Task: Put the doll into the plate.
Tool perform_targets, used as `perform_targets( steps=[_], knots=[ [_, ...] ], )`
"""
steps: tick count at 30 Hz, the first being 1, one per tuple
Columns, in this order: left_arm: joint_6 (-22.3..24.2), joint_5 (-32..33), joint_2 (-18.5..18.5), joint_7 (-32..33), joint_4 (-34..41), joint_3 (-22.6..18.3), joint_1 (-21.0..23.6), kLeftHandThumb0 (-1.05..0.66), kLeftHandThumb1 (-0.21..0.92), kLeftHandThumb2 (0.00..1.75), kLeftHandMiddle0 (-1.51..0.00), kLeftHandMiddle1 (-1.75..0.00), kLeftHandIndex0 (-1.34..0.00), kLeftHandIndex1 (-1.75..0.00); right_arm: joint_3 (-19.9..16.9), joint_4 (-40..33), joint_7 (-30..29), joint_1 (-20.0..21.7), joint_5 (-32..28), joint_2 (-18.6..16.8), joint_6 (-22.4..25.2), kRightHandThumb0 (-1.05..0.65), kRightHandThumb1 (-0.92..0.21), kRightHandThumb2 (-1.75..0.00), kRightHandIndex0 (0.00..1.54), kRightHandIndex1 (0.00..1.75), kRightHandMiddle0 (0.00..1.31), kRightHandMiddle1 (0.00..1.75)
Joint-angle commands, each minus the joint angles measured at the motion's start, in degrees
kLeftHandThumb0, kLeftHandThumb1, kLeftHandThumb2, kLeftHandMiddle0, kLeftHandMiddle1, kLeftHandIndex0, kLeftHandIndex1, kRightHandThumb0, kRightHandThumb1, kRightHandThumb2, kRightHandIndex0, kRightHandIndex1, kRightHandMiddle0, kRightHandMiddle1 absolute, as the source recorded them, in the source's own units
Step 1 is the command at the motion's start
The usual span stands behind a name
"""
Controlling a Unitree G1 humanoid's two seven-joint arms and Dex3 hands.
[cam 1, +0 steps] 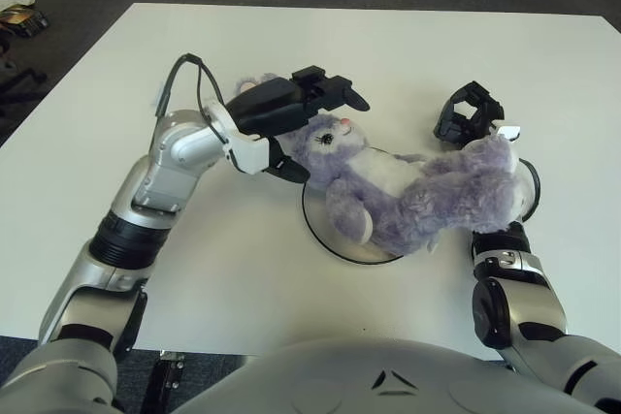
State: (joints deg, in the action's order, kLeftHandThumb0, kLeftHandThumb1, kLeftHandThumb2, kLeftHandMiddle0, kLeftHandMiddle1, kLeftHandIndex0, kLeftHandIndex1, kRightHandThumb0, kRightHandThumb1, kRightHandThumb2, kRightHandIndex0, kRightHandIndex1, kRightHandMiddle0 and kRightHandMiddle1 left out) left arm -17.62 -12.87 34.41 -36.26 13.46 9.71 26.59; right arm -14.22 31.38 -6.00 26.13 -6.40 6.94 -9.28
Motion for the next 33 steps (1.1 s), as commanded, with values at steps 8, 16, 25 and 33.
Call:
perform_targets(
  steps=[8, 16, 25, 33],
  knots=[
    [-4.51, 0.25, -0.19, 6.65, -9.9, -5.71, 0.67, -0.69, 0.32, 1.04, -0.06, -1.06, 0.0, -1.0, -0.99, 2.72, 0.33, -0.37, -0.87, 0.02, -0.54, -0.56, -0.15, -1.53, 1.37, 1.75, 0.76, 1.75],
    [0.06, -0.96, -0.98, 8.2, -9.4, -6.08, 1.53, -0.74, 0.37, 0.99, -0.09, -1.0, 0.0, -0.98, -1.39, 3.85, 0.72, -0.13, -0.97, 0.38, -1.26, -0.56, -0.15, -1.53, 1.36, 1.75, 0.76, 1.75],
    [4.71, -0.21, -2.73, 9.87, -11.15, -6.65, 2.64, -0.77, 0.4, 0.96, -0.09, -0.98, 0.0, -1.06, -1.71, 4.16, 0.42, -0.38, -1.08, 0.7, -1.54, -0.56, -0.15, -1.52, 1.37, 1.75, 0.76, 1.75],
    [-1.92, 2.72, -7.15, 14.72, -23.77, -7.25, 4.66, -0.52, 0.17, 1.16, -0.1, -0.97, 0.0, -1.08, -2.02, 3.61, 0.12, -1.21, -1.08, 1.11, -1.56, -0.56, -0.16, -1.52, 1.37, 1.75, 0.76, 1.75]
  ],
)
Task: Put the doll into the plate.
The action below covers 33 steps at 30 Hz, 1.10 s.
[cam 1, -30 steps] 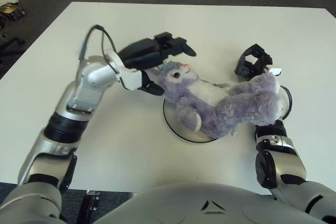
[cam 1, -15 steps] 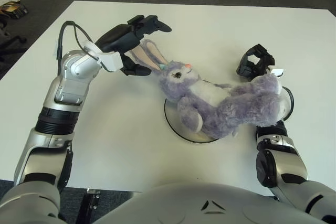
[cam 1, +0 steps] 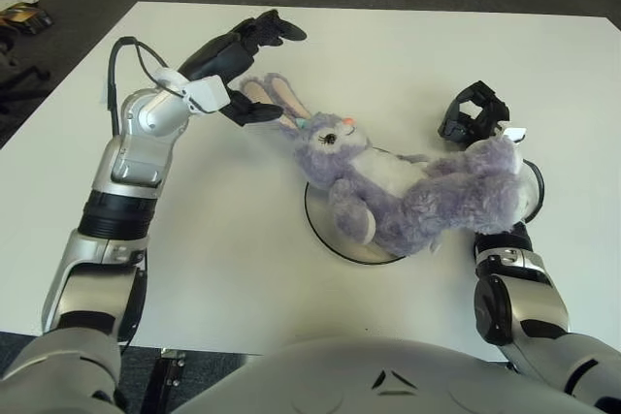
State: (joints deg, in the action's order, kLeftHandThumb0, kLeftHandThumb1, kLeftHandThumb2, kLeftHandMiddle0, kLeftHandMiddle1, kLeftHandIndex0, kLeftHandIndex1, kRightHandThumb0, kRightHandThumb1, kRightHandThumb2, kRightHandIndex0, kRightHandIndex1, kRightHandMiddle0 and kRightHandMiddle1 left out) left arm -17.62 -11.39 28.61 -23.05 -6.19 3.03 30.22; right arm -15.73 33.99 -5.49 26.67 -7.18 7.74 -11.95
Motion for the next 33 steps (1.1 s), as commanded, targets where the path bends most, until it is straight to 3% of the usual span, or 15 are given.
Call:
perform_targets(
  steps=[1, 6, 14, 19, 21, 23, 25, 26, 28, 33],
  knots=[
    [-3.23, 1.88, -2.1, 2.32, -6.49, -0.92, 1.38, -0.51, 0.16, 1.17, -0.1, -0.97, 0.0, -1.08, -0.58, 0.73, -0.44, -2.01, -0.29, 0.36, 1.17, -0.56, -0.16, -1.52, 1.37, 1.75, 0.76, 1.75],
    [-7.96, 3.27, -5.27, 6.03, -12.74, -1.92, 2.3, -0.45, 0.1, 1.24, -0.07, -0.96, 0.0, -1.09, -1.08, -0.24, -0.59, -2.9, -0.51, 0.62, 1.48, -0.56, -0.16, -1.52, 1.37, 1.75, 0.76, 1.75],
    [-14.14, 5.87, -10.7, 9.82, -23.99, -2.81, 3.68, -0.51, 0.24, 1.17, -0.15, -1.03, 0.0, -1.13, -2.27, -3.42, -1.2, -5.31, -1.21, 0.86, 2.6, -0.56, -0.16, -1.52, 1.37, 1.75, 0.76, 1.75],
    [-15.48, 7.45, -13.02, 11.01, -30.45, -3.6, 4.17, -0.45, 0.28, 1.2, -0.31, -1.26, 0.0, -1.3, -3.42, -6.75, -1.65, -7.73, -1.73, 0.87, 3.53, -0.56, -0.15, -1.53, 1.37, 1.75, 0.76, 1.75],
    [-14.46, 8.14, -13.68, 11.0, -32.28, -3.92, 4.55, -0.03, 0.38, 1.09, -0.43, -1.42, 0.0, -1.43, -3.84, -8.07, -1.83, -8.84, -1.83, 0.83, 3.77, -0.56, -0.15, -1.53, 1.37, 1.75, 0.76, 1.75],
    [-13.7, 8.58, -14.17, 10.9, -33.42, -4.07, 4.89, 0.2, 0.39, 1.1, -0.53, -1.51, 0.0, -1.54, -4.19, -8.97, -1.83, -9.54, -1.92, 0.87, 4.07, -0.56, -0.15, -1.53, 1.37, 1.75, 0.76, 1.75],
    [-11.82, 10.03, -14.96, 9.98, -36.27, -4.58, 5.98, 0.32, 0.37, 1.13, -0.58, -1.56, -0.02, -1.61, -4.56, -10.16, -2.29, -10.55, -1.86, 0.74, 4.26, -0.56, -0.15, -1.53, 1.37, 1.75, 0.76, 1.75],
    [-11.17, 10.66, -15.31, 9.57, -37.75, -4.82, 6.52, 0.2, 0.38, 1.17, -0.54, -1.62, -0.17, -1.66, -4.73, -10.68, -2.48, -11.0, -1.83, 0.68, 4.35, -0.56, -0.15, -1.53, 1.37, 1.75, 0.76, 1.75],
    [-10.77, 12.15, -16.17, 8.57, -41.53, -5.56, 7.92, 0.08, 0.36, 1.24, -0.5, -1.69, -0.34, -1.71, -5.1, -11.9, -3.07, -11.91, -1.76, 0.46, 4.6, -0.56, -0.15, -1.53, 1.37, 1.75, 0.76, 1.75],
    [-12.71, 14.66, -18.21, 6.89, -47.0, -7.04, 9.75, 0.01, 0.29, 1.34, -0.67, -1.67, -0.38, -1.74, -5.67, -14.9, -4.47, -13.94, -1.71, -0.19, 5.38, -0.56, -0.15, -1.53, 1.37, 1.75, 0.76, 1.75]
  ],
)
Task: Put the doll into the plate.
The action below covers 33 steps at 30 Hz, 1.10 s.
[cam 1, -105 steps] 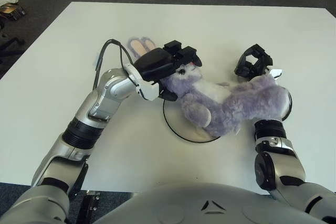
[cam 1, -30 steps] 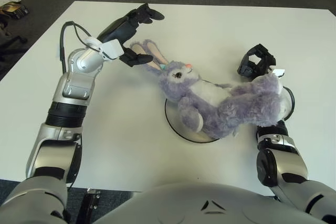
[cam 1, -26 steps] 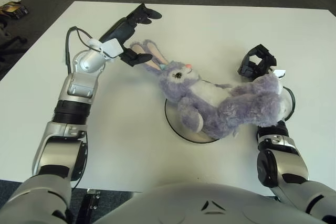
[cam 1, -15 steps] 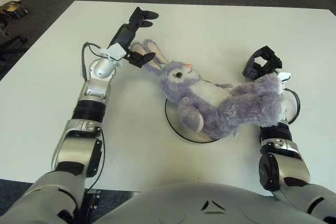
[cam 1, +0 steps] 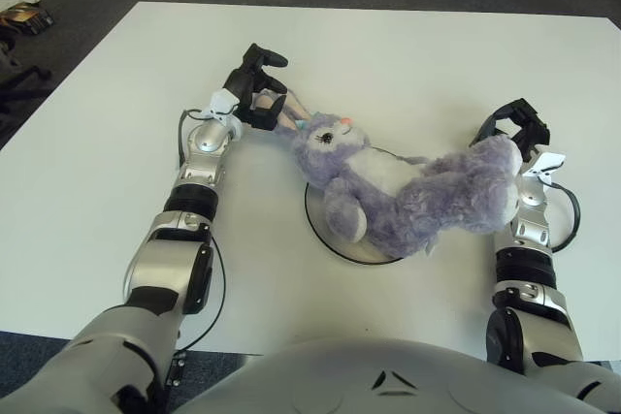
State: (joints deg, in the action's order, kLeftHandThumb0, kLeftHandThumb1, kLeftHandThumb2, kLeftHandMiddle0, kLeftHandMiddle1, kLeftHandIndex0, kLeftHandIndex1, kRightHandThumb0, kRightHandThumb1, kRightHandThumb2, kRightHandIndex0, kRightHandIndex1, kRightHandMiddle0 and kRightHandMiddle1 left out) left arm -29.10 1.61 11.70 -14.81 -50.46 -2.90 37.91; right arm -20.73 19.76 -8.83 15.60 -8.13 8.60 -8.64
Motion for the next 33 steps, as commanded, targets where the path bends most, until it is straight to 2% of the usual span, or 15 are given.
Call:
perform_targets(
  steps=[1, 10, 13, 17, 30, 33],
  knots=[
    [-1.64, 2.01, -1.59, -1.63, -3.33, -1.31, 2.25, 0.0, 0.27, 1.36, -0.7, -1.67, -0.38, -1.74, -0.76, -1.11, -1.33, -3.15, -0.79, -1.15, 2.22, -0.56, -0.15, -1.53, 1.37, 1.75, 0.76, 1.75],
    [-3.91, 4.75, -4.25, -4.75, -6.44, -2.87, 3.34, -0.01, 0.22, 1.44, -0.74, -1.72, -0.41, -1.75, -1.93, -5.01, -2.98, -6.8, -0.94, -2.05, 2.13, -0.56, -0.15, -1.53, 1.37, 1.75, 0.76, 1.75],
    [-3.65, 6.16, -4.84, -6.39, -7.48, -3.72, 3.88, -0.01, 0.21, 1.45, -0.63, -1.74, -0.51, -1.75, -2.13, -6.25, -3.68, -7.79, -0.63, -2.25, 2.37, -0.56, -0.15, -1.53, 1.37, 1.75, 0.76, 1.75],
    [-3.27, 7.67, -5.42, -7.94, -8.69, -4.94, 4.46, -0.01, 0.21, 1.44, -0.59, -1.74, -0.55, -1.75, -2.41, -7.75, -4.25, -8.94, -0.57, -2.32, 2.95, -0.55, -0.17, -1.51, 1.37, 1.75, 0.75, 1.75],
    [0.05, 14.58, -8.29, -10.22, -9.44, -10.62, 5.53, -0.01, 0.21, 1.44, -0.58, -1.75, -0.56, -1.75, -2.41, -8.75, -4.03, -10.63, -0.34, -2.08, 2.84, -0.53, -0.2, -1.47, 1.37, 1.75, 0.71, 1.75],
    [2.32, 17.93, -9.26, -11.11, -9.2, -13.06, 5.96, -0.01, 0.2, 1.46, -0.59, -1.75, -0.57, -1.75, -2.24, -8.88, -3.69, -10.84, -0.35, -2.09, 2.88, -0.53, -0.2, -1.46, 1.37, 1.75, 0.71, 1.75]
  ],
)
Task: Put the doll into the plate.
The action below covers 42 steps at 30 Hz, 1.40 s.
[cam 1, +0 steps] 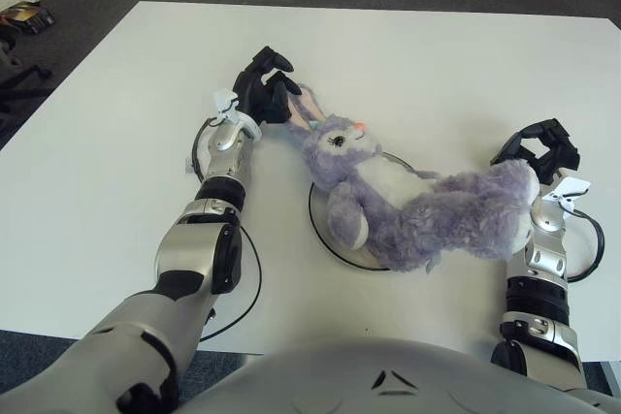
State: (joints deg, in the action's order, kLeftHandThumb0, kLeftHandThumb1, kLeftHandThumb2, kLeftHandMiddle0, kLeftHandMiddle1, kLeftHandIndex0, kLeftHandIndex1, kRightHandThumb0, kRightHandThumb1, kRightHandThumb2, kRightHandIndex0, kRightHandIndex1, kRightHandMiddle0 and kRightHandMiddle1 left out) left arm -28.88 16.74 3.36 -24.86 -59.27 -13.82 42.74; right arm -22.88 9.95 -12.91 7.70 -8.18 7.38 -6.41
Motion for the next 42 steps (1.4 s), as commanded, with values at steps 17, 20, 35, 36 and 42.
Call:
perform_targets(
  steps=[17, 20, 35, 36, 42],
  knots=[
    [5.06, 6.4, -3.0, 0.58, 3.3, -5.74, 0.14, -0.02, -0.06, 1.72, -0.91, -1.75, -0.7, -1.65, 0.27, 2.75, 3.23, -2.99, -0.39, -0.57, 0.26, -0.52, -0.23, -1.43, 1.38, 1.75, 0.69, 1.75],
    [1.86, 4.43, -3.26, 3.86, 3.51, -5.44, -0.41, -0.01, -0.01, 1.68, -0.8, -1.75, -0.7, -1.7, 0.53, 2.97, 3.6, -2.96, -0.21, -0.41, 0.47, -0.52, -0.23, -1.43, 1.38, 1.75, 0.69, 1.75],
    [-5.85, -0.97, -3.71, 15.63, 1.64, -5.19, -0.61, -0.01, 0.04, 1.64, -0.71, -1.75, -0.69, -1.75, 1.56, 1.86, 3.73, -3.0, -0.1, -0.74, 1.68, -0.51, -0.24, -1.41, 1.38, 1.75, 0.68, 1.75],
    [-5.84, -0.96, -3.7, 15.9, 1.42, -5.22, -0.53, -0.01, 0.03, 1.65, -0.71, -1.75, -0.7, -1.75, 1.63, 1.8, 3.7, -2.92, -0.08, -0.74, 1.79, -0.51, -0.25, -1.41, 1.38, 1.75, 0.68, 1.75],
    [-6.74, -3.5, -4.8, 14.41, 6.0, -1.88, -7.82, -0.01, -0.08, 1.72, -0.88, -1.75, -0.77, -1.62, 2.16, 2.08, 3.48, -2.07, 0.22, -0.57, 1.91, -0.51, -0.25, -1.41, 1.38, 1.75, 0.68, 1.75]
  ],
)
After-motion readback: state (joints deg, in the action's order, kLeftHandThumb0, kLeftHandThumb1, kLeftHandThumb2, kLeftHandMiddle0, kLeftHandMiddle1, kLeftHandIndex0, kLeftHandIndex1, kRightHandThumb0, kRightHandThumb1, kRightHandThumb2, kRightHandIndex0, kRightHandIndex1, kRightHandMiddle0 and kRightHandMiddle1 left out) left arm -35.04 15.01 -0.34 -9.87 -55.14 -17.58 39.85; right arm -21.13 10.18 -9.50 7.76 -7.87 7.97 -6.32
